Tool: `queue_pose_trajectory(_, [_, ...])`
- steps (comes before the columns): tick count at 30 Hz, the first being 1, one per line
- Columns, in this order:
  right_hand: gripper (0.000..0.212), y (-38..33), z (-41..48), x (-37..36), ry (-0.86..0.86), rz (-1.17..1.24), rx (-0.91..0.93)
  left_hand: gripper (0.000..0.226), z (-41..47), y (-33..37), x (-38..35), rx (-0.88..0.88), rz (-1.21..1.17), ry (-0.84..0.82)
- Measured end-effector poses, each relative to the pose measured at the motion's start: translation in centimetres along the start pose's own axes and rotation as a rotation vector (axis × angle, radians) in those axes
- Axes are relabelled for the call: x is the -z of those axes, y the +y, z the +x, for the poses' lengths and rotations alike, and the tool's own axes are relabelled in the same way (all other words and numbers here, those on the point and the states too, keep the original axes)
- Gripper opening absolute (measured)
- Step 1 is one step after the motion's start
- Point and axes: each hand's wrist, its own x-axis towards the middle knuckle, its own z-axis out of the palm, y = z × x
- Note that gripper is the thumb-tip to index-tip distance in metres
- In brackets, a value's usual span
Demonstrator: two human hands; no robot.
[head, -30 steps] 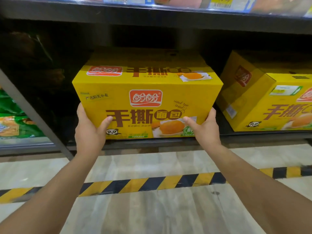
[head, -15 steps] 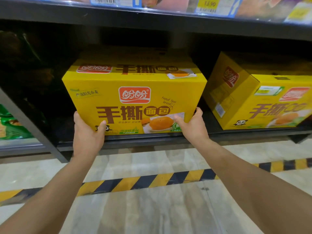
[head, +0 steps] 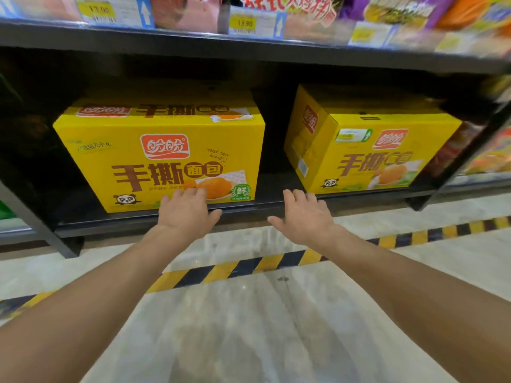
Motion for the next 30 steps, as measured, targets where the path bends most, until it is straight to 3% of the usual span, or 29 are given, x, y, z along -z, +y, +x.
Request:
queue_pose_trajectory(7, [0.081, 5.6, 1.1, 1.4, -0.005, -0.048, 0.115, 0.069, -0.6, 7.8, 1.8, 0.019, 0.092, 0.001])
queue_pose_trajectory(20, [0.075, 18.6, 5.0, -2.4, 0.034, 0.000, 0.338, 0.069, 0.7, 24.9, 2.2, 0.168, 0.211, -0.036])
queue_pose_trajectory(26, [0.078, 21.2, 4.1, -4.2, 0.007, 0.021, 0.377, 0.070, 0.0, 29.6, 1.4, 0.148, 0.276, -0.115])
queue_pose_trajectory(30, [0.074, 23.9, 3.4, -2.8, 0.019, 0.041, 0.341, 0.071, 0.0, 32.2, 1.6, 0.107, 0.234, -0.054])
